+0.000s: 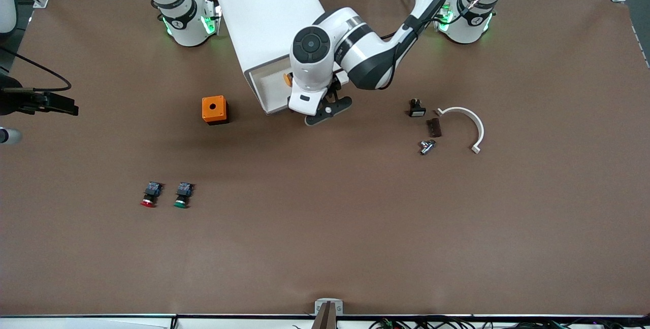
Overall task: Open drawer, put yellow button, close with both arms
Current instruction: 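Push the drawer fully shut with the left gripper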
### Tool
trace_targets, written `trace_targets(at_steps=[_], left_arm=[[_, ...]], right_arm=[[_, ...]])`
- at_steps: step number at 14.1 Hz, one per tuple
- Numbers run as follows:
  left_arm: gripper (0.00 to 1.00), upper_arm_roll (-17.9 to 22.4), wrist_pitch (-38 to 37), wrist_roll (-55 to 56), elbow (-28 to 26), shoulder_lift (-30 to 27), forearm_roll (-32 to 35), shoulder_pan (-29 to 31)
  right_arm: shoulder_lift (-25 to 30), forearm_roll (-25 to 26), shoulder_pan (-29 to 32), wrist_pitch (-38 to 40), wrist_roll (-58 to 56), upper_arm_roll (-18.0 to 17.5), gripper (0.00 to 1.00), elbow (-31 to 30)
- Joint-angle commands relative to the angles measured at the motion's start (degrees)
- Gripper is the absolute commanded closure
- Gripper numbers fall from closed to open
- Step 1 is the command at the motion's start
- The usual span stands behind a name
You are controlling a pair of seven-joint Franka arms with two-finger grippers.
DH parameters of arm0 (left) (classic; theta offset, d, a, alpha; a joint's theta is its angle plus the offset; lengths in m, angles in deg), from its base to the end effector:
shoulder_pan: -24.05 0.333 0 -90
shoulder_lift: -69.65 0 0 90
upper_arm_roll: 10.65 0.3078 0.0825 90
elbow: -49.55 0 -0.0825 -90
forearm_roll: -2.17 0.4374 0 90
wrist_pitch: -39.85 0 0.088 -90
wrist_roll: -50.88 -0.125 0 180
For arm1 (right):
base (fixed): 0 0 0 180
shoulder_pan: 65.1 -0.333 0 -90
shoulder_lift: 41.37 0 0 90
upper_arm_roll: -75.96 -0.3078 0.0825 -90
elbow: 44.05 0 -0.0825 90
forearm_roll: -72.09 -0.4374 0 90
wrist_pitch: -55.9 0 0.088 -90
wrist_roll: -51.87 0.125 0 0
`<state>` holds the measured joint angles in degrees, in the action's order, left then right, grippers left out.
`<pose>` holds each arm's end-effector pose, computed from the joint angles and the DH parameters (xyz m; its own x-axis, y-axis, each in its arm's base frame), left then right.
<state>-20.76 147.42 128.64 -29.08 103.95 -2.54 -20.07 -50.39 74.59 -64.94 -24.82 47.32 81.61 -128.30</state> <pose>0.4512 -0.6026 0.3203 0.8756 0.4445 -0.1890 0.4434 -0.8949 -0.0502 0.6263 -0.0658 0.5410 0.9750 -0.0288 -0.2203 -0.0201 -0.9989 0.0416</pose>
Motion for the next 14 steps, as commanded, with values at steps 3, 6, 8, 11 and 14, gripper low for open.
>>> trace_targets(at_steps=[3, 6, 8, 11, 14], left_arm=[[0.01, -0.43, -1.49, 1.78, -0.47, -0.47, -3.99, -1.76], [0.01, -0.43, -1.58, 1.96, -0.65, -0.12, -6.36, -2.46], [0.01, -0.78, -1.49, 1.88, -0.65, 0.50, -7.94, -2.81], [0.01, -1.13, -1.49, 1.70, -0.65, 0.76, -11.89, -2.73], [0.01, -1.14, -1.49, 1.52, -0.65, 0.94, -15.85, -2.73]], right_arm=[[-0.21, 0.92, -0.16, 1.00, -0.28, -1.69, 0.00, 3.63], [-0.03, 0.31, 0.45, 2.31, -0.45, -1.25, 0.00, 5.93], [0.05, 0.40, 0.46, 3.37, -0.28, -1.25, 0.00, 6.46], [0.49, -0.57, 0.54, 6.19, 0.33, -1.16, 0.00, 6.55], [3.12, -4.60, 2.04, 5.92, -0.36, -1.16, 0.00, 6.11]])
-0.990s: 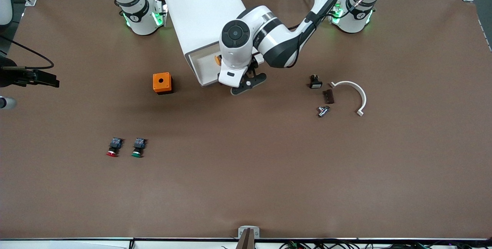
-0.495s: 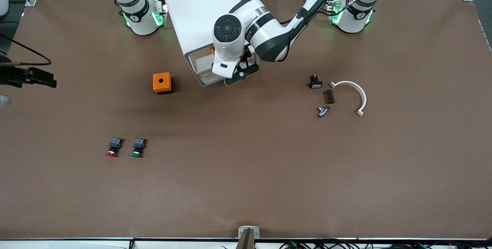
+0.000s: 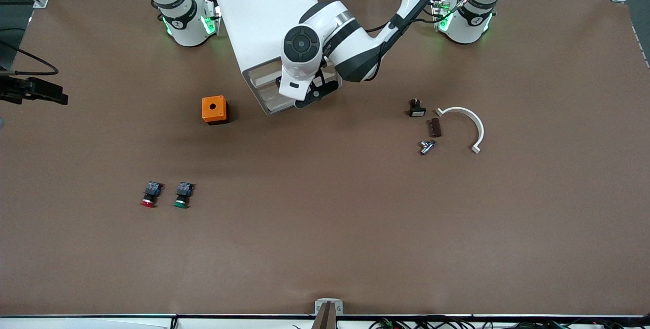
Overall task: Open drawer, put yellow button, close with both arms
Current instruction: 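Push the drawer fully shut with the left gripper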
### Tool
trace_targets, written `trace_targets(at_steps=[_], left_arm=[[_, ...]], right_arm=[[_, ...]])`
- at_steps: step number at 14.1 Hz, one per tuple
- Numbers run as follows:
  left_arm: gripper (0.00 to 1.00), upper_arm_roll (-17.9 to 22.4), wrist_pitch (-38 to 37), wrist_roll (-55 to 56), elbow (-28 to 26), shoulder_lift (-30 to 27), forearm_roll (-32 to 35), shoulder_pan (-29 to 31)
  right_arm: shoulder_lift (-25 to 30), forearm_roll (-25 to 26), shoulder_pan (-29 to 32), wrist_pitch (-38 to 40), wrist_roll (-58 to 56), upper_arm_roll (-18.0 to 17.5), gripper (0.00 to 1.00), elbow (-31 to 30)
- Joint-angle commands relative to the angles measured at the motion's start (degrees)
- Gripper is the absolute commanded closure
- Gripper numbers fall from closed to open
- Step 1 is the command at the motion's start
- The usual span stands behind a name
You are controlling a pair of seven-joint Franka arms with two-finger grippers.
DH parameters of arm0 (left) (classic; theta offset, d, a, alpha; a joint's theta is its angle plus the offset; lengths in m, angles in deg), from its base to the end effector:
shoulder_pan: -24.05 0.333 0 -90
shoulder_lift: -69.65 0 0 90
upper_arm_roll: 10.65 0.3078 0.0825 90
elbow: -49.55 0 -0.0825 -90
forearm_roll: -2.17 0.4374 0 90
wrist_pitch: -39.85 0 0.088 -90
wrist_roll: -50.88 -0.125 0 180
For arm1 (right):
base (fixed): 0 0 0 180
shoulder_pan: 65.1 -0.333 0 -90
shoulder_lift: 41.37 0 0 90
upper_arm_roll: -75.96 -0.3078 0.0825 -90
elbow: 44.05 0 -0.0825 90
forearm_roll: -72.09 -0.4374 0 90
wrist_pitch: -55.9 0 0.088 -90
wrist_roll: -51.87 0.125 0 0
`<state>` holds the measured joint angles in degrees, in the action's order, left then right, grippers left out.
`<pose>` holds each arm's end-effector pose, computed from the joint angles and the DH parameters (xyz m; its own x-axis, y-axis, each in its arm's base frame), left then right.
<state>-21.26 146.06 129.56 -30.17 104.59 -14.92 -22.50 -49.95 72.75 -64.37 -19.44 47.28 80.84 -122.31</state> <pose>0.3997 -0.6313 0.3070 0.7968 0.4605 -0.3912 0.4679 -0.8799 -0.0828 0.6181 -0.0585 0.5918 0.9796 -0.0203 -0.2001 -0.0191 -0.9998 0.0082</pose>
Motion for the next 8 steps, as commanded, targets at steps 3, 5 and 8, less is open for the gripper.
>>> trace_targets(at_steps=[3, 5, 8], left_arm=[[0.01, -0.73, -0.12, 0.86, 0.27, 1.01, -6.29, -0.38], [0.01, -0.73, -0.03, 0.78, -0.17, 1.19, -7.34, -0.38], [0.01, -0.64, -0.03, 0.34, -0.09, 1.36, -7.44, -0.21]], right_arm=[[4.97, -3.13, 1.30, 1.07, -0.41, -0.57, 0.00, -1.36], [6.29, -3.13, 1.39, 0.54, -0.33, -0.57, 0.00, -3.82], [7.09, -3.83, 1.30, 0.54, -0.41, -0.57, 0.00, -4.44]])
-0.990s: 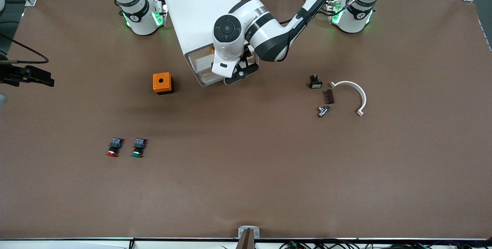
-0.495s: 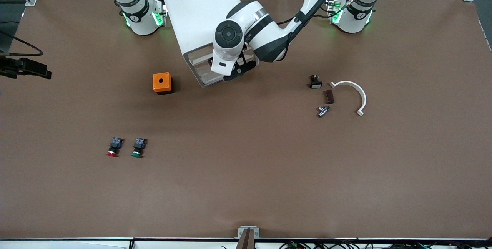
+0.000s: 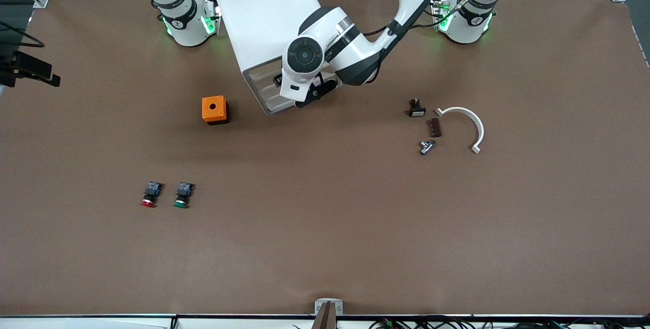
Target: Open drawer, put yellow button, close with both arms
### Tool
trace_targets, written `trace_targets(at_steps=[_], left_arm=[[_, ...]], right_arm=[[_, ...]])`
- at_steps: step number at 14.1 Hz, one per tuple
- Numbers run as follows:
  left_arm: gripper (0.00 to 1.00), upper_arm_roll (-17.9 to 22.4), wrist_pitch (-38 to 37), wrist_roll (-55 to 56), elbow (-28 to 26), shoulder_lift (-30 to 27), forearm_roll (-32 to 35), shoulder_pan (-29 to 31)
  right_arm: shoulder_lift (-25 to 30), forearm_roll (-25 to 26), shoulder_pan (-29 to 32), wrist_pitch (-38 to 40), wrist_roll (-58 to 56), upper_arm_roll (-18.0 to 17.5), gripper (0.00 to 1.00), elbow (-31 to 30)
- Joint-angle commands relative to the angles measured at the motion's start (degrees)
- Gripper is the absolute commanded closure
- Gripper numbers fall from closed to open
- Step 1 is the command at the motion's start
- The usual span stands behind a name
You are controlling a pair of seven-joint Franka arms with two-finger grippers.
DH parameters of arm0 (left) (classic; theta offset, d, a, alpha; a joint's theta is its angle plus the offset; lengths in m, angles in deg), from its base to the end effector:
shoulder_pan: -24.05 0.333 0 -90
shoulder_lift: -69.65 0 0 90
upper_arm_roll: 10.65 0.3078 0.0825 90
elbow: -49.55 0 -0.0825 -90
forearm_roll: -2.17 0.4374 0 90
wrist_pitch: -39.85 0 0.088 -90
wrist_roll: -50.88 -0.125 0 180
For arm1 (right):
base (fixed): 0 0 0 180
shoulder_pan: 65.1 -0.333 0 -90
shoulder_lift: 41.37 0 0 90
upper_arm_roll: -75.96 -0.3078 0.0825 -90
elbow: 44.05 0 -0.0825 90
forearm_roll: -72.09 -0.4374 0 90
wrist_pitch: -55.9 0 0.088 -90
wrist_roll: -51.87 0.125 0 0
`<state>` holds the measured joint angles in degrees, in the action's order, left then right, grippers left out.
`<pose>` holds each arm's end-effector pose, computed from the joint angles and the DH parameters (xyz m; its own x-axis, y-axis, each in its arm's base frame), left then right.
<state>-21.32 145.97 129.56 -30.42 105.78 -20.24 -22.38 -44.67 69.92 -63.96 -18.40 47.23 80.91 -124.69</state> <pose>0.3932 -0.6350 0.2932 0.7396 0.4796 -0.4722 0.4936 -0.8635 -0.1038 0.5895 -0.0559 0.6260 0.9864 -0.0143 -0.1639 -0.0222 -0.9987 -0.0461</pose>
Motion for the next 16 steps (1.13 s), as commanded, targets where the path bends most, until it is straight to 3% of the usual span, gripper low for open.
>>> trace_targets(at_steps=[1, 4, 7, 14, 16], left_arm=[[0.01, -0.58, 0.06, 0.25, 0.25, 0.08, -1.94, -0.16], [0.01, 0.12, -0.03, 0.51, 0.87, -0.54, -0.72, 1.24], [0.01, 0.21, -0.82, 0.60, 0.87, -3.08, 4.98, 4.14], [0.01, 0.12, -0.91, -3.42, 0.78, -14.50, 11.86, 15.82], [0.01, -0.05, -5.71, -10.69, 0.69, -17.49, 11.77, 19.25]], right_arm=[[2.25, -0.99, 0.79, -0.76, -0.46, -0.65, 0.00, -2.06], [7.15, -0.29, 0.44, -4.87, -0.55, -0.65, 0.00, -8.35], [13.14, 0.06, 0.27, -9.63, -0.63, -0.65, 0.00, -15.93], [12.88, 0.59, 0.27, -10.16, -0.55, -0.82, 0.00, -13.84], [12.88, 0.59, 0.62, -9.99, 0.15, -0.73, 0.00, -13.75]])
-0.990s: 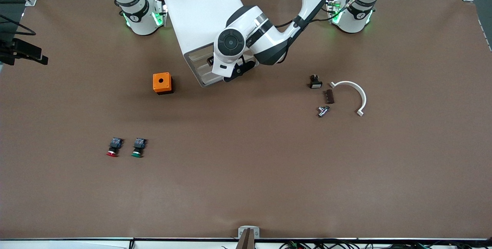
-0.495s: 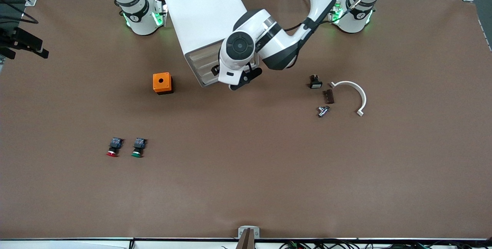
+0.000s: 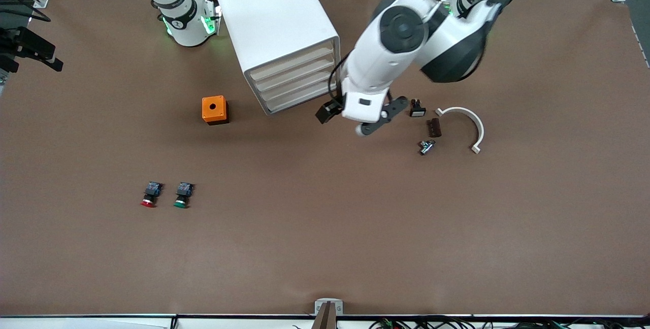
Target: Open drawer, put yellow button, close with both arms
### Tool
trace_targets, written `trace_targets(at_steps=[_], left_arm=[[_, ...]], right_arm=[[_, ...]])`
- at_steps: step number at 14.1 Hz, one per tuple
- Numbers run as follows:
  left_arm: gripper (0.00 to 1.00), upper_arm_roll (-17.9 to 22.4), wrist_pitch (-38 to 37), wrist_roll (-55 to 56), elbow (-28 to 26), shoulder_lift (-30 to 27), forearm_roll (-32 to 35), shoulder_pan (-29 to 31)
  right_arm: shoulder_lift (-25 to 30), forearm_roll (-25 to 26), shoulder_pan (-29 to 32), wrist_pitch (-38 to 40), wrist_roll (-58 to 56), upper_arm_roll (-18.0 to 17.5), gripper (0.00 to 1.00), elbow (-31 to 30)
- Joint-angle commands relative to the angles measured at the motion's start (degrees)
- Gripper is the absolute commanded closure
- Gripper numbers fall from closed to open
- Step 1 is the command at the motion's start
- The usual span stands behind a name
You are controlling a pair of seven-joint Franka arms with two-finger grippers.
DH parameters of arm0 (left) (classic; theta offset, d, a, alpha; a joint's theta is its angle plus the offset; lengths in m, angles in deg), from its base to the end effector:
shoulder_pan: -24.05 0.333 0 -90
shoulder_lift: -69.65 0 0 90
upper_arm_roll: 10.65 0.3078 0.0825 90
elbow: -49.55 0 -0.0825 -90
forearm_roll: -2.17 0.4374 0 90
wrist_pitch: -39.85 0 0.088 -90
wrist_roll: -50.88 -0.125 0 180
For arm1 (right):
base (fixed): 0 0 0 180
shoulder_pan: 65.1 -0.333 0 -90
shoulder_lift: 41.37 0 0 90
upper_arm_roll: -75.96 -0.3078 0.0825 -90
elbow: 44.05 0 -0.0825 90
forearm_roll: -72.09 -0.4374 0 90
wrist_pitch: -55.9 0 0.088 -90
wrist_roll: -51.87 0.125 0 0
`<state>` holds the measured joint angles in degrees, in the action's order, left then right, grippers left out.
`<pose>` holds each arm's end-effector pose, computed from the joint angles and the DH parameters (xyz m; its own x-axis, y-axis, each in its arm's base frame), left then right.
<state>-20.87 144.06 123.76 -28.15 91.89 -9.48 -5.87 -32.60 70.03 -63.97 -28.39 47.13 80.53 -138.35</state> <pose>0.5612 -0.4740 0.4815 0.7964 0.5586 -0.2316 0.5962 -0.7894 0.1462 0.5471 -0.0530 0.6391 0.9998 -0.0121 -0.0180 -0.0129 -0.9987 -0.0496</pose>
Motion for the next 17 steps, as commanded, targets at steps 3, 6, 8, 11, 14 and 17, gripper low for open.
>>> trace_targets(at_steps=[3, 6, 8, 11, 14, 17], left_arm=[[0.01, -0.50, -12.86, -18.95, -1.94, -6.93, 1.01, 7.66], [0.01, -0.59, -18.76, -30.47, -2.11, -9.75, 1.01, 14.25], [0.01, -0.59, -21.58, -38.03, -2.37, -10.89, 1.10, 18.38], [0.01, -0.59, -22.03, -48.41, -6.84, -15.10, 2.58, 23.83], [0.01, -0.24, -21.94, -54.84, -9.22, -17.40, 5.22, 26.40], [0.01, -0.06, -19.49, -56.88, -14.13, -20.82, 8.22, 26.31]], right_arm=[[0.90, 0.48, 1.42, 0.43, 0.78, -0.08, 0.00, -0.09], [1.16, 0.56, 1.42, 1.40, 2.01, -0.26, 0.00, -0.09], [1.25, 0.65, 1.42, 1.49, 2.19, -0.26, 0.00, 0.00], [1.08, 2.32, 0.98, 0.88, 2.19, -0.69, 0.00, 0.17], [0.98, 2.85, 0.98, 0.79, 2.28, -0.61, 0.00, 1.05], [1.07, 3.38, 1.42, 0.44, 2.54, -0.43, 0.00, 1.05]])
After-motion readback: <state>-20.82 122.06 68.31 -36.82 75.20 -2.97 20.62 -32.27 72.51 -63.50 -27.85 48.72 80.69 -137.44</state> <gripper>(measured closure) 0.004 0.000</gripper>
